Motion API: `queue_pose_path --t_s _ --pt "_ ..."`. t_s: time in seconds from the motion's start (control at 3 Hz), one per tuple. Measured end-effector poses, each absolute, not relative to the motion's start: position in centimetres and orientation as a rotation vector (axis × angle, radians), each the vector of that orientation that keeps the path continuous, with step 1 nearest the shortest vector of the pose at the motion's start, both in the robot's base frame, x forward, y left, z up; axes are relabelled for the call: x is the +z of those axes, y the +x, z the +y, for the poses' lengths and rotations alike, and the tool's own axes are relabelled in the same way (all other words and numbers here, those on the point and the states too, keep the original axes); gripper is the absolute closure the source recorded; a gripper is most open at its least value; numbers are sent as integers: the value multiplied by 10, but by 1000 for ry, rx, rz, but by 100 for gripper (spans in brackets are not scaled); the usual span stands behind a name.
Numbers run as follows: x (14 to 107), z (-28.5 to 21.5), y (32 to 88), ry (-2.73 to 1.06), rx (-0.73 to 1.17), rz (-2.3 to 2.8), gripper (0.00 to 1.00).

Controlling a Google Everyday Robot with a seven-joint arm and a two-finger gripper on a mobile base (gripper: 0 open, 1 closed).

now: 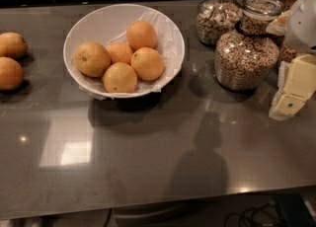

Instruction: Pick orange from white bowl

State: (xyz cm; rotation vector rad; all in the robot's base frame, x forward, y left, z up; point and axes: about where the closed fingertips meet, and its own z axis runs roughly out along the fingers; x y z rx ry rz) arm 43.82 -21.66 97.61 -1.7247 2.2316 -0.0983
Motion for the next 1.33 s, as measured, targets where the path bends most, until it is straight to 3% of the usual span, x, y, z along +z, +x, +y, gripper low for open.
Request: queue_pose_path --t_s 0.67,1.33 --pt "973 -187 458 -1729 -94 2144 0" --pt "982 -92 495 -1801 -7 1862 0"
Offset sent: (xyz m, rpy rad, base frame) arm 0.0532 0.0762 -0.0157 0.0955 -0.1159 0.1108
